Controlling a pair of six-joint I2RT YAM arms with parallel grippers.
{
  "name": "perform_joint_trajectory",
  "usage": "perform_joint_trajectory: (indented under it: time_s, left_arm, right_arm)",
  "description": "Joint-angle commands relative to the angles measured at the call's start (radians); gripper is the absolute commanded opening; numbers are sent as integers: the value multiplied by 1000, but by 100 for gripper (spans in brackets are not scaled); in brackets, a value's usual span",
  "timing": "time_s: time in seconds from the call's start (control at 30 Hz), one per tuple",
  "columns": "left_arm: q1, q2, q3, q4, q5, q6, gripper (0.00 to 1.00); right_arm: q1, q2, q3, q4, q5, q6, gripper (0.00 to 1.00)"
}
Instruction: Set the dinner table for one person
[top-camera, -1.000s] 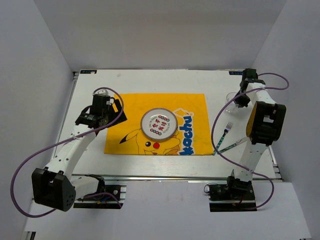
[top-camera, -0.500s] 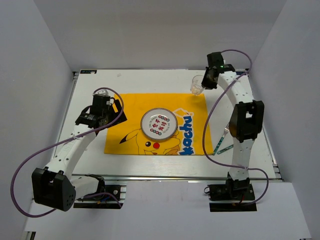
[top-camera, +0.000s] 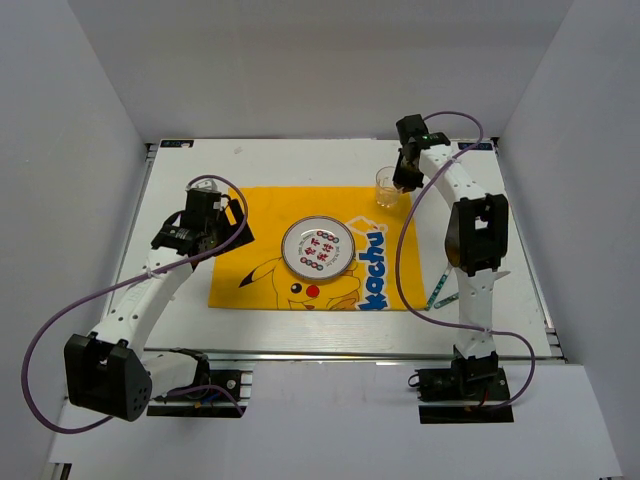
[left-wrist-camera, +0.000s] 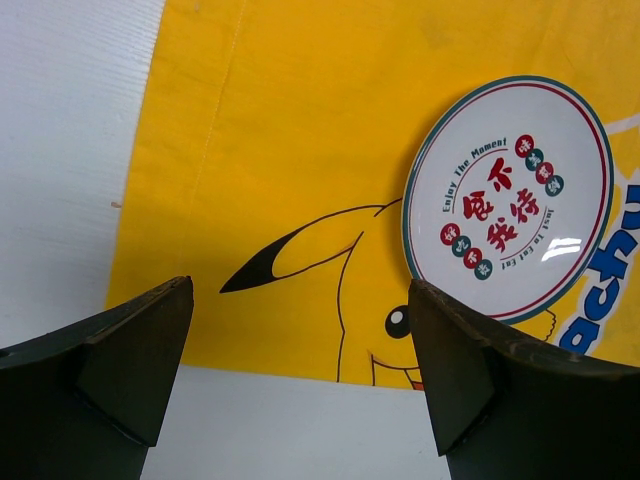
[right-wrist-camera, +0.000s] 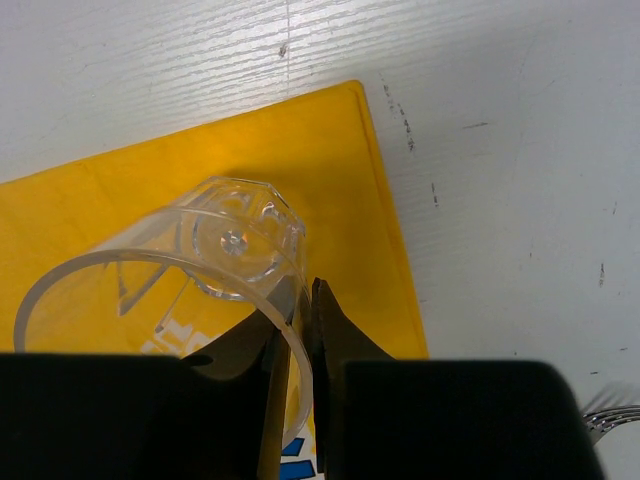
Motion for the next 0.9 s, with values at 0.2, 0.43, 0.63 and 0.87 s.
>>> perform_joint_trajectory:
  time_s: [0.2, 0.43, 0.63, 0.87]
  left_arm:
    - [2, -4, 37, -5, -5, 12, 98]
    - [2, -6, 37, -5, -7, 12, 98]
    - [2, -6, 41, -14, -16, 13, 98]
    - [-9, -18, 66, -58, -71, 18, 98]
  right_arm:
    - [7, -27, 30, 12, -37, -3, 45]
    - [2, -65, 61, -21, -26, -20, 75]
    - [-41, -221, -16, -42, 32, -30, 89]
    - [-163, -685, -659, 128, 31, -11, 89]
